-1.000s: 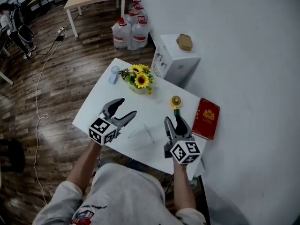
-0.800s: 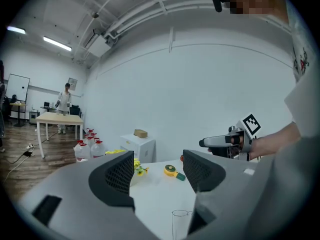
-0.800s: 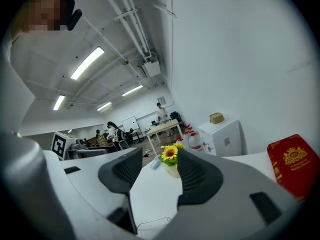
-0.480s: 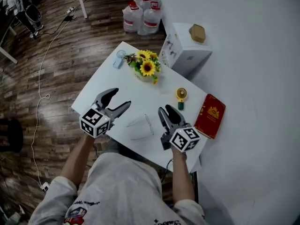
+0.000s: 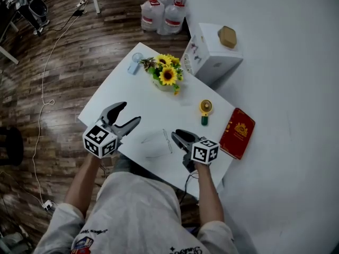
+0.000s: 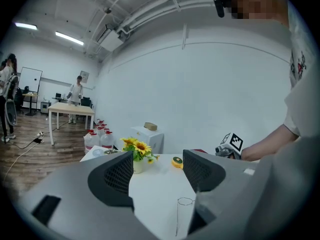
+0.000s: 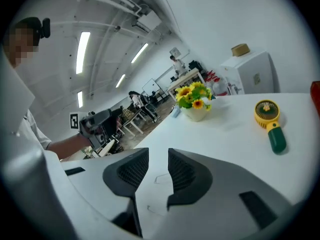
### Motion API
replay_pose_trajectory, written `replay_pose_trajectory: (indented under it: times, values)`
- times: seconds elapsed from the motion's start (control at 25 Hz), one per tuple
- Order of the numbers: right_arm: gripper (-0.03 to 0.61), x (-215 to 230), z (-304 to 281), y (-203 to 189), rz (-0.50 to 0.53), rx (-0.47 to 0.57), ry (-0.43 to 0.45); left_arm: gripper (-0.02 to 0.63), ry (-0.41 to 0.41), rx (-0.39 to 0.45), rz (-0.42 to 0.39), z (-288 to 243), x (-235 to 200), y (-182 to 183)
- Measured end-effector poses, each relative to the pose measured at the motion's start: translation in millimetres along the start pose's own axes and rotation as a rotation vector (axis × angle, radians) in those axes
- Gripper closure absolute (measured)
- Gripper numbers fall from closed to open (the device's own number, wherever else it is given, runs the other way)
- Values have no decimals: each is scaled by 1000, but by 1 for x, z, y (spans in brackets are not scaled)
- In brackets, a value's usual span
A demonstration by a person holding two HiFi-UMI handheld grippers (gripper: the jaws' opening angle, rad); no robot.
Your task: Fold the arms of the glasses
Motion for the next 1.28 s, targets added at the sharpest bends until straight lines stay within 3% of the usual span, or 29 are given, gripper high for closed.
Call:
replay_pose_trajectory:
  times: [0.2, 0.52, 0.72, 1.0, 1.28]
  values:
    - [446, 11, -18, -30, -9, -153, 38, 311, -10, -16, 6, 2, -4, -4]
    - [448, 39, -35, -64, -114, -312, 50, 311, -8, -41, 6, 0, -17, -3]
    - [457, 49, -45, -80, -217, -349, 80, 311, -15, -61, -7, -3, -26, 5]
    - [473, 46, -57, -90, -284, -409, 131, 311, -17, -81, -8, -4, -34, 7]
    - [540, 44, -62, -95, -327, -438, 153, 311, -17, -97, 5, -2, -41, 0]
Point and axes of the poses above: the fingertips, and each gripper's own axes: z backward along the fingers, x to its right, y out of its top, the point moved 5 cm from there along z, backward along the fingers, and after that the axes turned 11 degrees about z, right-handed, at the moved point
